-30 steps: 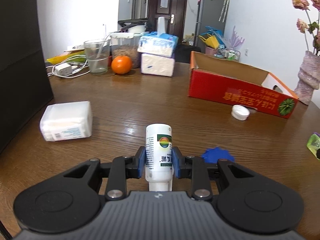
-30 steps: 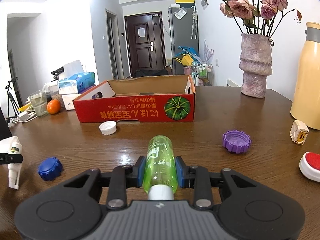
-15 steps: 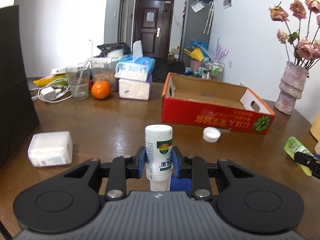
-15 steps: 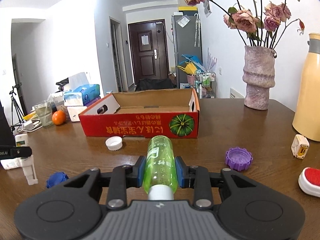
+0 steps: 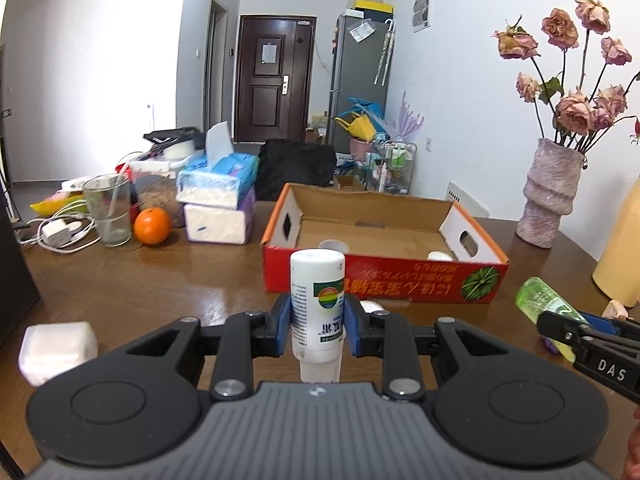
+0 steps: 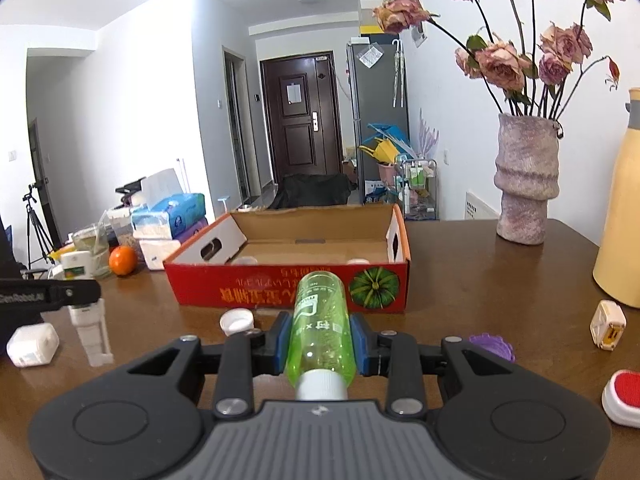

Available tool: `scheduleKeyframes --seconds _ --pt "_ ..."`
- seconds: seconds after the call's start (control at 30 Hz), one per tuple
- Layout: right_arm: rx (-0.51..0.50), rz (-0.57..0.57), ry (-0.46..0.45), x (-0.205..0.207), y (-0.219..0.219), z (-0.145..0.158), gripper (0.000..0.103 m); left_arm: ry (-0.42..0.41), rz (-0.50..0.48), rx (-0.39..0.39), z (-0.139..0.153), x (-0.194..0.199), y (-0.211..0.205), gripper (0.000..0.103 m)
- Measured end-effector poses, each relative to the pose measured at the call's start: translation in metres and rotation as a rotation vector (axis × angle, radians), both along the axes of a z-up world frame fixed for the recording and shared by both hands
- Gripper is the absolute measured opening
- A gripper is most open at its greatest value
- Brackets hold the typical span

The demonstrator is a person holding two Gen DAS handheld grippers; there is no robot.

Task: Organize rigid objects
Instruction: 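Lift and carry the white tube and green spray bottle toward the red box, then lower both held items into the red box and open both grippers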

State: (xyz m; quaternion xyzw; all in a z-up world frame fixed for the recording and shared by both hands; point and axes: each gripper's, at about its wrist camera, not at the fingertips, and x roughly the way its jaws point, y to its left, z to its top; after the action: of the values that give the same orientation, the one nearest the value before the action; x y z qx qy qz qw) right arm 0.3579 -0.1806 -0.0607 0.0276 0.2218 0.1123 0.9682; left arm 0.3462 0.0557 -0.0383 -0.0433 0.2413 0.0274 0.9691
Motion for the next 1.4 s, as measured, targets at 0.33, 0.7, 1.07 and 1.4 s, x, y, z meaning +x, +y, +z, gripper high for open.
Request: scheduleKeyframes --seconds 0.33,0.7,1.07,1.4 --pt "0.017 -0.004 -0.041 0.025 0.007 0.021 0.03 -0.03 -0.017 -0.021 0.009 0.029 -0.017 0.028" --pt "0.055 -0.023 -0.064 0.063 0.012 0.032 0.03 -0.048 0.004 -0.037 0.014 0.07 -0.02 0.028" --pt "0.068 -0.045 -0.033 0.111 0.016 0.029 0.03 -0.042 0.007 -0.03 0.007 0.118 -0.028 0.028" --pt "0.075 -0.059 -0.011 0.163 0.021 0.021 0.03 -0.038 0.002 -0.032 0.005 0.165 -0.03 0.028"
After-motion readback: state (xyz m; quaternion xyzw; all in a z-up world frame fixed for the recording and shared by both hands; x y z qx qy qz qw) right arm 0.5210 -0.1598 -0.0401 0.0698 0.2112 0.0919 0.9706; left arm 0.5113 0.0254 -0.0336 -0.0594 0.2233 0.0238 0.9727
